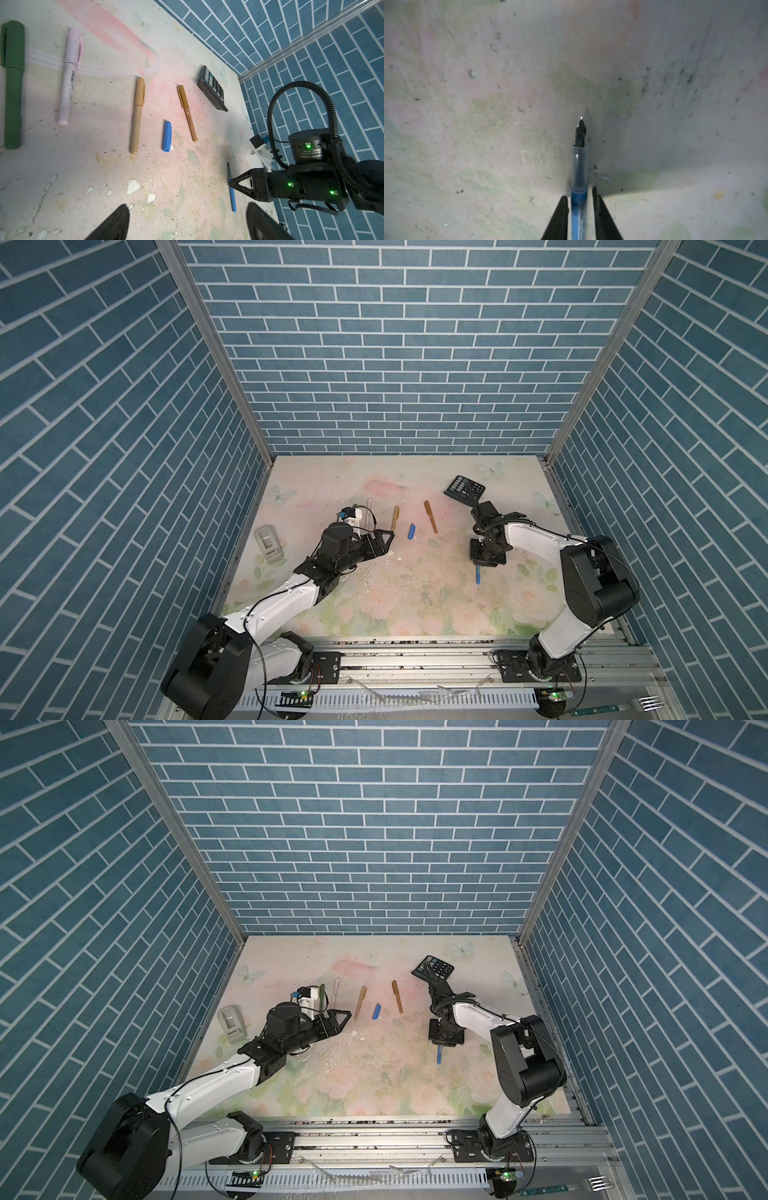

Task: Insert the pens into the pen caps
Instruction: 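Grasp the blue pen on the table with the right gripper and lift it, then pass the blue pen from the right gripper into the left gripper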

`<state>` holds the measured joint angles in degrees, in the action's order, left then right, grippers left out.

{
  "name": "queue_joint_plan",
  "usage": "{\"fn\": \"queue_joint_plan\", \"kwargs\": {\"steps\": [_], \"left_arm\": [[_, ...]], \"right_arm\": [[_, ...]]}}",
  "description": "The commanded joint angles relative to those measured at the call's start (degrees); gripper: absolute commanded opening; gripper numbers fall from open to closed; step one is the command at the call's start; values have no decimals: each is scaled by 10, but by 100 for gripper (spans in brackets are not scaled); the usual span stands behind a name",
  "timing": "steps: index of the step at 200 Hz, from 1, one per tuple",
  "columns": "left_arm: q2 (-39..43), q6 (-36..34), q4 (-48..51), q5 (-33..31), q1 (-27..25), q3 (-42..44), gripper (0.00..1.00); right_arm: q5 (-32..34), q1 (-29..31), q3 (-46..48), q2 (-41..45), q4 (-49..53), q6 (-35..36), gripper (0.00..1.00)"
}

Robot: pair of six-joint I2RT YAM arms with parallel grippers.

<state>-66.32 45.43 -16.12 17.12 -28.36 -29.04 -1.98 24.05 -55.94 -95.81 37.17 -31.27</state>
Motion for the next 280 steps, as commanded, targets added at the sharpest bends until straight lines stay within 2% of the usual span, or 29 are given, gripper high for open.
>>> {"fn": "queue_joint_plan", "kwargs": {"steps": [1, 67, 102, 149, 173, 219, 280], "left_arm": [[-5, 2, -19, 11, 3, -9, 89], [-3, 1, -10, 13, 3, -16, 87], [13, -16, -7, 2, 3, -18, 86], [14, -11, -45, -2, 3, -16, 87], [4, -18, -57, 19, 3, -29, 86], [-33, -48, -85, 113, -1, -59, 79], [-68, -97, -51, 142, -52, -107, 76]], "right_arm": [[0, -4, 11, -10, -9, -9, 22], [-2, -7, 35, 6, -47, -28, 11], [-27, -6, 43, 68, -85, -36, 10], [-27, 16, 27, 155, -129, -45, 9], [-27, 46, 9, 182, -156, -44, 8], [-20, 111, -41, 195, -215, -34, 8], [-27, 155, -83, 196, -262, -44, 8]]}}
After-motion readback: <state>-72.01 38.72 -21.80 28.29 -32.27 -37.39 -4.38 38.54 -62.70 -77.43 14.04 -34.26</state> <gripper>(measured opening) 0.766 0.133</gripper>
